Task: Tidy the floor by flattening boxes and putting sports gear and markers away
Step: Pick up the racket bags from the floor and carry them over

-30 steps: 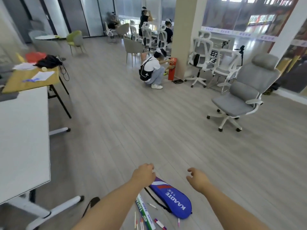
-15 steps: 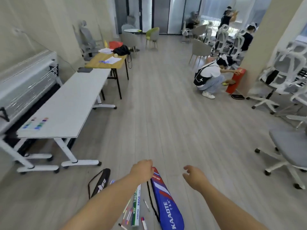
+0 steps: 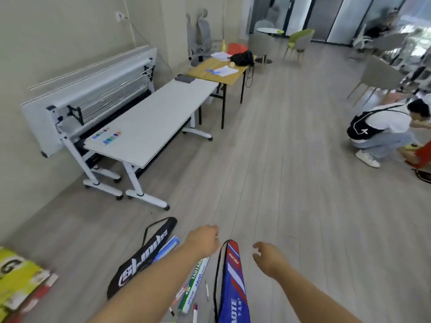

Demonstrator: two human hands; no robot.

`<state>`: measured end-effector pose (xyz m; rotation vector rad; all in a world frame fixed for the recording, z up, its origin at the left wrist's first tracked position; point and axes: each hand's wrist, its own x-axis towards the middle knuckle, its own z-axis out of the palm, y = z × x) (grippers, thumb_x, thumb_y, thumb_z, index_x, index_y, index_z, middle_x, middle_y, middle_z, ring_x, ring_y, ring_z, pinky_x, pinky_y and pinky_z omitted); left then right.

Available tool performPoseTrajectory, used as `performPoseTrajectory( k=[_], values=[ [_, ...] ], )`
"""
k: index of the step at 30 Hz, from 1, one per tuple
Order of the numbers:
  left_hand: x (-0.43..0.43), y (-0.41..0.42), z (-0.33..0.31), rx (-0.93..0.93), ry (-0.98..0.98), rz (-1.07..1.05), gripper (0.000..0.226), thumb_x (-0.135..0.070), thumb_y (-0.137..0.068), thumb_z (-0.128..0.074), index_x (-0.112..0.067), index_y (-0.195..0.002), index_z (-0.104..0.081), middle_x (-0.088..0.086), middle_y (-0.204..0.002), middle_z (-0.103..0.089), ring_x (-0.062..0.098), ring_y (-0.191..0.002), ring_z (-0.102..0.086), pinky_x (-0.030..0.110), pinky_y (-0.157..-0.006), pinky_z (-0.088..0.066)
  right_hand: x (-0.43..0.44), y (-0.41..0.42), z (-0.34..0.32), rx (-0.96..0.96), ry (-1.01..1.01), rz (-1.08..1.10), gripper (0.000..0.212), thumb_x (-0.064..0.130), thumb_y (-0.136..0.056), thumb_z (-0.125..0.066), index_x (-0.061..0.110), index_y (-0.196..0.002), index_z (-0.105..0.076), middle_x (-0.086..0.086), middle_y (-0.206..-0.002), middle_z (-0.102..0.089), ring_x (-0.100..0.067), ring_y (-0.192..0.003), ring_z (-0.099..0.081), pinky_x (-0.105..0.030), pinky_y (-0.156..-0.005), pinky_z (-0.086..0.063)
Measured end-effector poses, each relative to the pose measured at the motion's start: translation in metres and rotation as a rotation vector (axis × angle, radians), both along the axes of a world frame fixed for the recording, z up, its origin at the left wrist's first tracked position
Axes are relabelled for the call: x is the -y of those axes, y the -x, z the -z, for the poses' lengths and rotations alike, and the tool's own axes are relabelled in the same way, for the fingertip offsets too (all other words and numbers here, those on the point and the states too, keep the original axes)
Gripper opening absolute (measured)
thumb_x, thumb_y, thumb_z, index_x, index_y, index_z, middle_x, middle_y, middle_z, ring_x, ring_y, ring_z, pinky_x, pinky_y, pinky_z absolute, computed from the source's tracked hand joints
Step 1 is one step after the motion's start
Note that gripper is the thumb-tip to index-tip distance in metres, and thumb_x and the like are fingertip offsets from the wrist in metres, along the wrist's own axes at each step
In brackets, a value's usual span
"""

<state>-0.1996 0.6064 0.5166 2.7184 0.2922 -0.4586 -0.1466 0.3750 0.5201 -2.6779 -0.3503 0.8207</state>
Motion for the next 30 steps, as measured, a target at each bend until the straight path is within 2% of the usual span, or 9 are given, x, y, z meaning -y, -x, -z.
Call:
performPoseTrajectory(
  k=[4, 7, 11, 14, 16, 22, 27, 30],
  values=[
    [0.017, -0.010, 0.006, 0.003, -0.013, -0.184, 0.031, -0.032, -0.096, -0.043, -0.016, -0.118, -0.056, 0.008, -0.120, -0.058, 0.030, -0.105, -0.058, 0.039, -0.085, -0.047, -0.005, -0.037, 0.010, -0.029, -0.011, -0.210, 0.033, 0.028, -0.095, -0.049, 0.015, -0.124, -0.060, -0.005, -0.124, -0.064, -0.020, -0.110, -0.061, -0.030, -0.094, -0.048],
    [0.039, -0.010, 0.015, 0.047, -0.017, -0.345, 0.030, -0.031, -0.095, -0.044, -0.016, -0.118, -0.057, 0.009, -0.121, -0.058, 0.031, -0.107, -0.057, 0.039, -0.089, -0.048, -0.001, -0.061, 0.028, -0.022, -0.032, -0.362, 0.032, 0.023, -0.095, -0.048, 0.014, -0.124, -0.060, -0.006, -0.124, -0.064, -0.021, -0.114, -0.059, -0.027, -0.095, -0.045],
    [0.075, -0.001, 0.034, 0.090, 0.027, -0.620, 0.030, -0.031, -0.094, -0.044, -0.018, -0.119, -0.056, 0.008, -0.125, -0.057, 0.032, -0.111, -0.058, 0.042, -0.091, -0.049, 0.009, -0.092, 0.079, 0.008, -0.049, -0.562, 0.038, 0.033, -0.088, -0.046, 0.022, -0.122, -0.061, -0.003, -0.121, -0.065, -0.021, -0.114, -0.060, -0.028, -0.094, -0.046],
    [0.106, 0.011, 0.059, 0.044, -0.008, -0.700, 0.031, -0.031, -0.095, -0.043, -0.019, -0.121, -0.054, 0.007, -0.127, -0.057, 0.034, -0.113, -0.057, 0.040, -0.092, -0.047, 0.017, -0.097, 0.124, -0.003, -0.034, -0.670, 0.038, 0.030, -0.083, -0.041, 0.027, -0.114, -0.063, 0.001, -0.112, -0.067, -0.019, -0.105, -0.062, -0.029, -0.086, -0.049],
    [0.123, 0.018, 0.085, 0.014, -0.031, -0.738, 0.031, -0.031, -0.095, -0.043, -0.018, -0.121, -0.053, 0.007, -0.126, -0.055, 0.035, -0.114, -0.056, 0.040, -0.093, -0.046, 0.022, -0.088, 0.147, -0.005, -0.036, -0.707, 0.037, 0.027, -0.086, -0.041, 0.028, -0.117, -0.061, 0.003, -0.117, -0.065, -0.018, -0.107, -0.061, -0.029, -0.088, -0.047],
    [0.143, 0.045, 0.224, -0.042, -0.027, -0.792, 0.032, -0.034, -0.093, -0.046, -0.020, -0.121, -0.054, 0.007, -0.126, -0.057, 0.033, -0.114, -0.056, 0.042, -0.092, -0.048, 0.015, -0.072, 0.287, -0.049, -0.011, -0.866, 0.037, 0.025, -0.093, -0.044, 0.028, -0.128, -0.056, 0.003, -0.132, -0.057, -0.015, -0.118, -0.055, -0.028, -0.099, -0.044],
    [0.142, 0.062, 0.389, -0.084, -0.018, -0.859, 0.038, -0.033, -0.094, -0.043, -0.024, -0.131, -0.051, 0.004, -0.131, -0.056, 0.031, -0.117, -0.056, 0.040, -0.093, -0.049, -0.005, -0.064, 0.442, -0.059, 0.002, -0.963, 0.040, 0.021, -0.094, -0.043, 0.026, -0.132, -0.054, 0.003, -0.134, -0.055, -0.016, -0.120, -0.054, -0.030, -0.101, -0.044],
    [0.142, 0.065, 0.487, -0.104, -0.013, -0.813, 0.036, -0.032, -0.096, -0.044, -0.021, -0.130, -0.052, 0.007, -0.132, -0.055, 0.031, -0.119, -0.054, 0.040, -0.095, -0.046, -0.020, -0.061, 0.536, -0.055, 0.039, -1.009, 0.042, 0.018, -0.094, -0.040, 0.027, -0.133, -0.052, 0.003, -0.138, -0.052, -0.017, -0.124, -0.051, -0.028, -0.102, -0.041]
  ],
)
